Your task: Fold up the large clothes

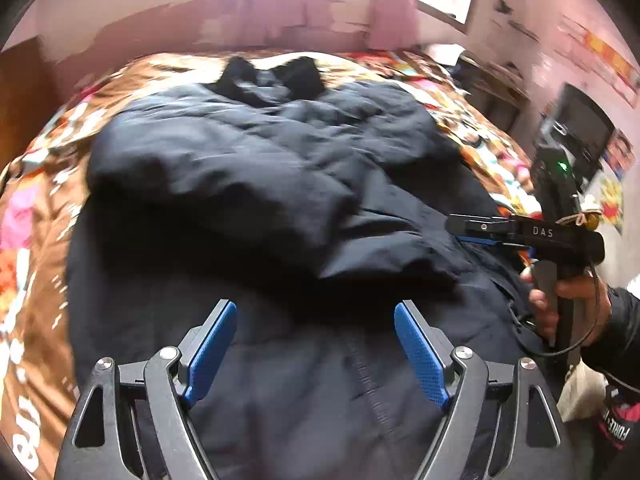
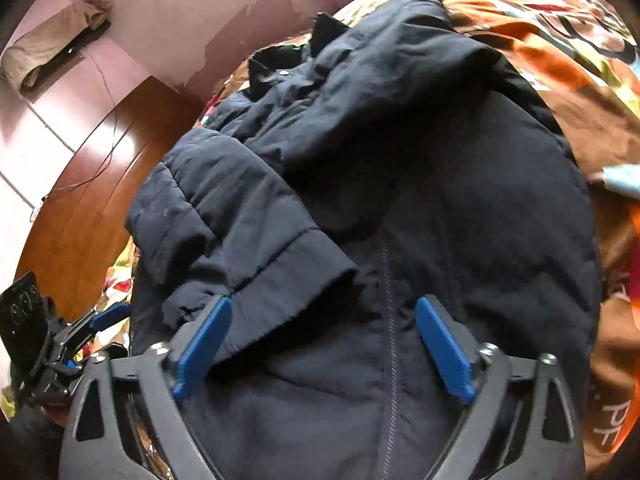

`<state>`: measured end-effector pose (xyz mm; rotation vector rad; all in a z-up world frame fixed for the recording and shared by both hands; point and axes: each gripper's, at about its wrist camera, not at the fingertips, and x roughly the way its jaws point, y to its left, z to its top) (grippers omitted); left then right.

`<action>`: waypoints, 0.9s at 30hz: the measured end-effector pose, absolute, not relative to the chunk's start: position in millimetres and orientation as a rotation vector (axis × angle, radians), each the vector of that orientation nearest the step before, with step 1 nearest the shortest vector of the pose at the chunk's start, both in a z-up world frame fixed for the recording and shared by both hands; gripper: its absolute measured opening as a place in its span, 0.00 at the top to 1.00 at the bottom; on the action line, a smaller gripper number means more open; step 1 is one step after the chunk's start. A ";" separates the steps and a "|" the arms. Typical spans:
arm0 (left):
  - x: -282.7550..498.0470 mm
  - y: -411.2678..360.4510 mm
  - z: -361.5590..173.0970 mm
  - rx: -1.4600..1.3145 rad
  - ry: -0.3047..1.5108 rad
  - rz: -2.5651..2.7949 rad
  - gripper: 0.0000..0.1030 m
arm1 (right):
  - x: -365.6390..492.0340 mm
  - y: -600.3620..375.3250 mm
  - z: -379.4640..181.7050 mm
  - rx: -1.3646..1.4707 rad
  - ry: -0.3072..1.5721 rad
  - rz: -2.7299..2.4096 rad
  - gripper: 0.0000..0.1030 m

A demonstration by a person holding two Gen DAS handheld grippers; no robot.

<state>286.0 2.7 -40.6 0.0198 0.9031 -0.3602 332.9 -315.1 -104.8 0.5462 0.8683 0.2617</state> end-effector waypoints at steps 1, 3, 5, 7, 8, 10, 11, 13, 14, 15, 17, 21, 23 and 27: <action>286.0 9.1 -39.7 0.006 0.902 -0.342 0.22 | 336.0 -312.0 -103.9 0.551 0.871 0.270 0.37; 286.6 22.5 -38.1 -0.026 0.899 -0.304 0.22 | 343.6 -304.9 -106.0 0.547 0.901 0.268 0.57; 288.5 40.6 -34.8 -0.078 0.893 -0.250 0.22 | 347.5 -303.8 -107.1 0.539 0.931 0.243 0.78; 288.6 52.8 -32.3 -0.116 0.889 -0.221 0.22 | 347.0 -304.9 -104.6 0.536 0.934 0.239 0.96; 288.6 58.3 -30.7 -0.131 0.886 -0.207 0.22 | 343.7 -306.6 -98.3 0.525 0.910 0.245 0.97; 289.1 71.1 -26.5 -0.145 0.871 -0.175 0.22 | 334.0 -308.7 -75.6 0.462 0.830 0.242 0.98; 289.1 74.1 -26.1 -0.144 0.867 -0.167 0.22 | 328.6 -309.8 -58.9 0.411 0.781 0.223 0.98; 291.4 82.3 -23.5 -0.135 0.854 -0.136 0.22 | 322.9 -315.0 -32.8 0.336 0.707 0.178 0.98; 293.0 86.0 -22.8 -0.133 0.851 -0.129 0.22 | 320.7 -319.3 -19.1 0.299 0.668 0.149 0.98; 297.9 89.4 -21.2 -0.125 0.845 -0.119 0.22 | 321.1 -323.5 -4.4 0.262 0.626 0.115 0.98; 307.7 91.5 -19.4 -0.109 0.836 -0.107 0.22 | 328.6 -331.4 12.9 0.216 0.589 0.064 0.98; 361.9 90.4 -11.3 -0.078 0.801 -0.091 0.22 | 357.9 -349.1 22.1 0.128 0.563 -0.037 0.99; 389.3 88.4 -8.5 -0.079 0.786 -0.106 0.22 | 377.4 -352.5 20.7 0.105 0.557 -0.033 0.99; 458.7 63.4 -7.1 -0.057 0.777 -0.207 0.22 | 409.1 -344.2 20.0 0.050 0.537 0.026 0.99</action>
